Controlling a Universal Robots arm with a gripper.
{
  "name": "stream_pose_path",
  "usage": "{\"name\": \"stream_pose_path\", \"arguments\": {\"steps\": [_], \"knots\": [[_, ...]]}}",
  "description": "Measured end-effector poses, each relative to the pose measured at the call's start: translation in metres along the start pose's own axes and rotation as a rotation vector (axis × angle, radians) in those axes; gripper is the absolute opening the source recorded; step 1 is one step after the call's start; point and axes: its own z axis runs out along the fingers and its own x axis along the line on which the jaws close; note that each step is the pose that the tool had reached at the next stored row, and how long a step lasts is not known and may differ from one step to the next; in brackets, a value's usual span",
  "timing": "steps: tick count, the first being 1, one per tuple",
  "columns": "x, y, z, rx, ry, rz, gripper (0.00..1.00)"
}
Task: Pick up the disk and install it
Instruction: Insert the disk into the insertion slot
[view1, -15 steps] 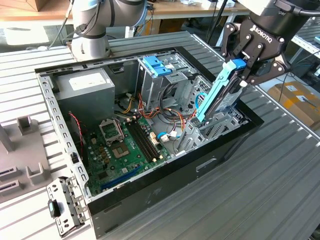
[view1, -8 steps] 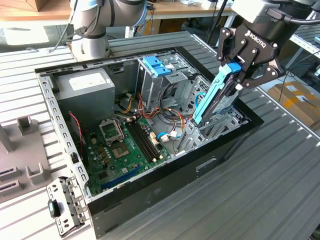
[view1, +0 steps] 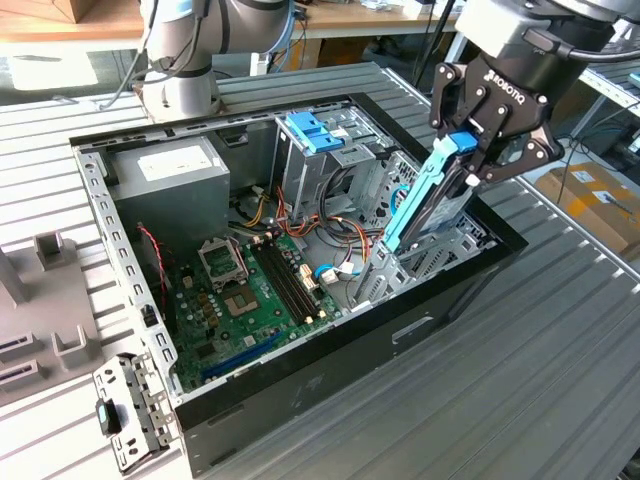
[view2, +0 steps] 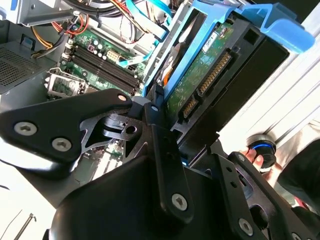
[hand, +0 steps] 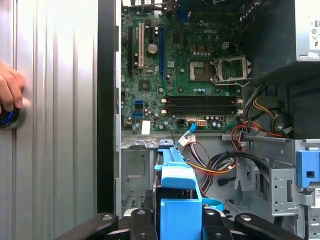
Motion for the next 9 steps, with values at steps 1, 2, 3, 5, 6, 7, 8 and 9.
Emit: {"name": "stream_pose_path", "arguments": {"steps": [1,2,3,5,6,7,8,9], "knots": [[0.0000,0.0004,0.0008,0.0000,0.0000,0.000,0.36],[0.0001,0.0005,0.0017,0.0000,0.0000,0.000,0.36],[0.0001,0.0006,0.0029,0.0000,-0.0001,0.000,0.36],[0.0002,0.0008,0.0054,0.0000,0.0000,0.000,0.36],[0.0004,0.0009,0.0087,0.0001,-0.0001,0.000,0.36],[0.0005,0.0011,0.0108,0.0001,0.0000,0.000,0.36],[0.0005,0.0017,0.0129,0.0000,0.0001,0.000,0.36],[0.0006,0.0019,0.0139,0.0001,0.0001,0.000,0.36]]}}
